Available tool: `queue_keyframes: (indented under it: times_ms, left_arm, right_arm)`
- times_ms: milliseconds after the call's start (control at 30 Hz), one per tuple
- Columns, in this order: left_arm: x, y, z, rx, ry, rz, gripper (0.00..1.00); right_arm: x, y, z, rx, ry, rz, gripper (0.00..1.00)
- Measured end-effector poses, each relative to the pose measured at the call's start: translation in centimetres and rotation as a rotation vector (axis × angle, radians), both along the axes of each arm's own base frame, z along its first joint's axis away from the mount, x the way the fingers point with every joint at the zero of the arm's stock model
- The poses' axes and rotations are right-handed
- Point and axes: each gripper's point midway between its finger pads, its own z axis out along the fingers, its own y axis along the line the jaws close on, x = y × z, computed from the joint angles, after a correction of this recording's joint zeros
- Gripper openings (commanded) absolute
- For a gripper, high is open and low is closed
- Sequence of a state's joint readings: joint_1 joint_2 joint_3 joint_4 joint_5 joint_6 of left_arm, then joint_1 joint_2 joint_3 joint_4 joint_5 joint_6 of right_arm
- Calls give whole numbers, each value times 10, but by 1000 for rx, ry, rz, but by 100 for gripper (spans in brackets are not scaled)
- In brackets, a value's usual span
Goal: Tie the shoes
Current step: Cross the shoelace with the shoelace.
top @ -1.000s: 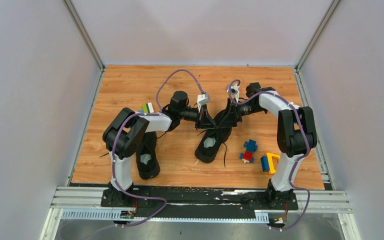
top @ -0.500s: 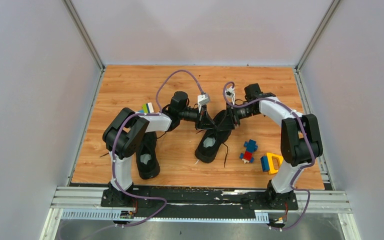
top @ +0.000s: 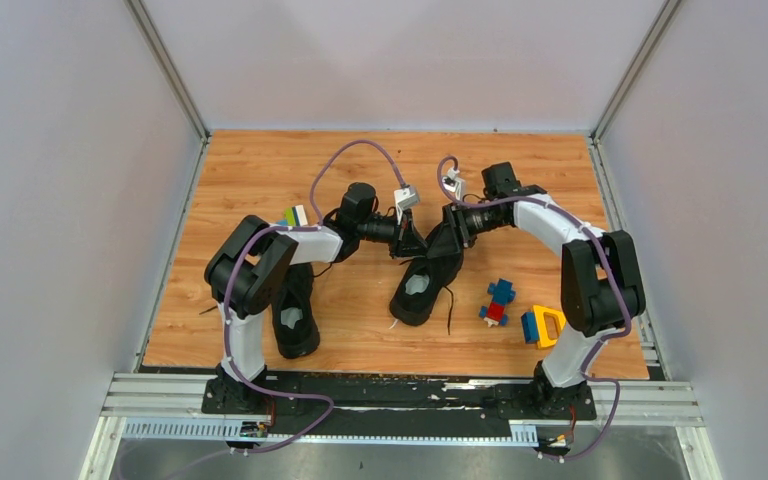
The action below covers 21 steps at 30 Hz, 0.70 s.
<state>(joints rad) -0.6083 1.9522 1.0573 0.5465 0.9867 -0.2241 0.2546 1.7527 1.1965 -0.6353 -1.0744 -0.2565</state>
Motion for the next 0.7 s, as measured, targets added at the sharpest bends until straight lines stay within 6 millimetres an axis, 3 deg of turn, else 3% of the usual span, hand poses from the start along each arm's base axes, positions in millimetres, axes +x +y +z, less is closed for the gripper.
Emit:
queue_keyframes:
  times_ms: [500,700]
  left_arm:
    - [2,4,-5,44,34,44,0]
    - [2,5,-6,56,40,51,0]
  right_arm:
    - [5,7,-7,-140,67,-94,44]
    - [8,7,-11,-191,65,-123,30]
